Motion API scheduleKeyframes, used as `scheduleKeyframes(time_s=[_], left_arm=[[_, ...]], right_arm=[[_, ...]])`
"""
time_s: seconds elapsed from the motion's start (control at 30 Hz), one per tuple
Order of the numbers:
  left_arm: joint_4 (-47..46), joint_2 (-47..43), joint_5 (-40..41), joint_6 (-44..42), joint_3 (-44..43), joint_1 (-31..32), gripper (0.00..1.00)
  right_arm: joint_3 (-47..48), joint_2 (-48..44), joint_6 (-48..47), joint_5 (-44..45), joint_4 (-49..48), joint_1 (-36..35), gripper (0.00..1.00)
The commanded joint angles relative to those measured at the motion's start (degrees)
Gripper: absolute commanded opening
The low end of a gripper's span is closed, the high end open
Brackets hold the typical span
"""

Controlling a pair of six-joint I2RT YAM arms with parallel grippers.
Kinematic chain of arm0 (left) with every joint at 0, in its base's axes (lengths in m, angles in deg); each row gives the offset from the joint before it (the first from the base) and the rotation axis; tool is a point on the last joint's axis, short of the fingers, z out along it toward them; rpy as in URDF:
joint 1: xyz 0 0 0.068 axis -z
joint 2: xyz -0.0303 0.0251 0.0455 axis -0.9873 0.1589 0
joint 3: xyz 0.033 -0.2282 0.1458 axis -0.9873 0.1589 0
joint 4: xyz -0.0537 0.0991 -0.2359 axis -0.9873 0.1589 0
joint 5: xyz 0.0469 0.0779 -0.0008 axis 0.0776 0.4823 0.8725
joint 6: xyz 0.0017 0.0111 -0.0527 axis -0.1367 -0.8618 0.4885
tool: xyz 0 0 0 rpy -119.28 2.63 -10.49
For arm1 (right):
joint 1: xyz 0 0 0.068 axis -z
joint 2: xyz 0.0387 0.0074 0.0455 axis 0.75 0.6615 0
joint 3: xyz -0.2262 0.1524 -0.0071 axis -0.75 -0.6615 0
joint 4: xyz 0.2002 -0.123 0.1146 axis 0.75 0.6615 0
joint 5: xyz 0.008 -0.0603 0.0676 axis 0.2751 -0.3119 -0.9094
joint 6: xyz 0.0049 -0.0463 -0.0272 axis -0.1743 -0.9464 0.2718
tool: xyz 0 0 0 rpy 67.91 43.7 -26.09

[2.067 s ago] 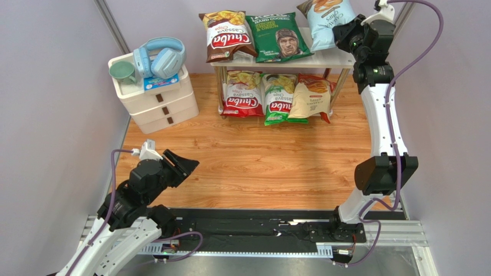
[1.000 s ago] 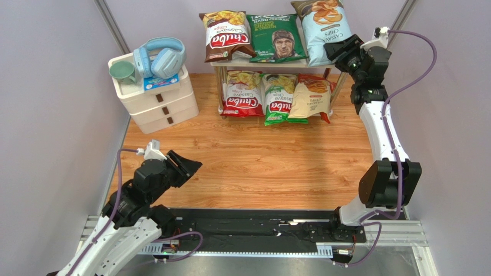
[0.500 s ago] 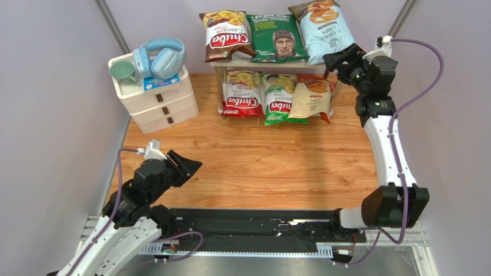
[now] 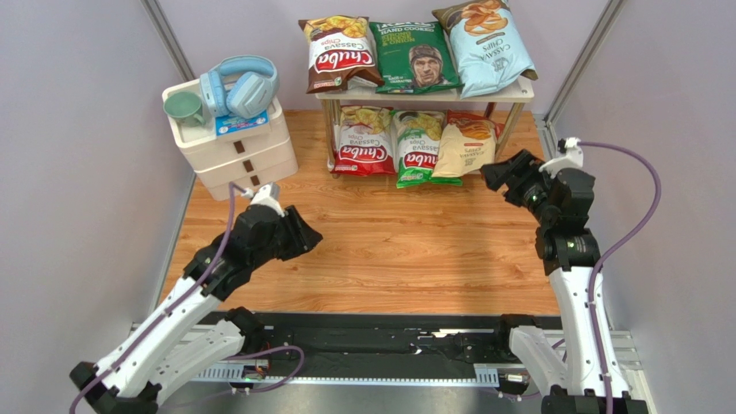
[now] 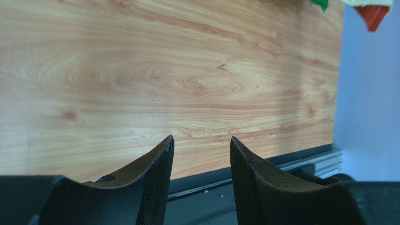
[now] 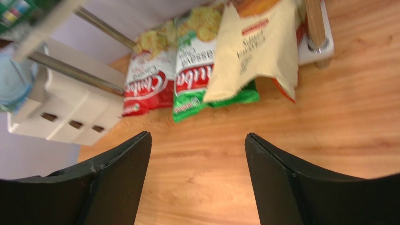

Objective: Place and organize the chips bags onto the shelf

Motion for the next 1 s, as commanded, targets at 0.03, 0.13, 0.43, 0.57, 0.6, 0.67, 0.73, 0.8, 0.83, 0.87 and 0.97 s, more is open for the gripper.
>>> scheduleKeyframes(time_s=[0.03, 0.13, 0.43, 0.57, 0.6, 0.67, 0.73, 0.8, 0.83, 0.87, 0.97], left_arm=[[-3.86, 8.49, -1.81, -13.81, -7.93, -0.06, 0.56], [-4.74, 10.43, -2.77, -13.46, -9.07, -0.32, 0.59], [-5.89, 14.22, -12.52, -9.51, -2.32, -3.75, 0.59], [-5.01, 9.75, -10.07, -8.45, 2.25, -3.75, 0.58], [-4.66, 7.39, -8.67, -8.28, 3.21, -3.75, 0.58], [-3.34, 5.35, -7.44, -7.84, 3.58, -3.84, 0.59], [-1.85, 3.41, -6.03, -7.75, 3.31, -3.75, 0.59], [-0.53, 2.71, -6.02, -7.49, 2.79, -3.75, 0.59], [-0.44, 2.53, -4.63, -7.57, 2.61, -3.84, 0.59], [-0.18, 2.53, -4.70, -7.75, 2.44, -3.84, 0.59], [0.44, 3.23, -5.49, -8.54, 1.38, -3.75, 0.56]], right_arm=[[-6.07, -5.58, -6.59, 2.84, 7.30, -1.99, 0.77], [-9.75, -5.15, -7.46, 6.28, 9.15, -4.63, 0.75], [-12.23, -0.73, -5.80, 9.61, 10.38, -6.57, 0.74], [-12.14, -6.45, -5.45, 14.63, 9.77, -6.48, 0.75], [-12.32, -7.24, -5.36, 14.63, 9.85, -6.48, 0.75], [-12.67, -8.48, -4.57, 14.63, 10.29, -6.48, 0.75], [-13.81, -8.92, -3.61, 14.63, 10.73, -6.48, 0.75], [-14.87, -9.01, -3.16, 14.46, 10.21, -6.48, 0.75], [-15.57, -8.92, -3.07, 14.20, 10.21, -6.57, 0.75], [-15.75, -8.57, -2.72, 13.41, 10.03, -6.57, 0.75], [-15.57, -6.56, -2.98, 9.38, 8.98, -6.48, 0.73]])
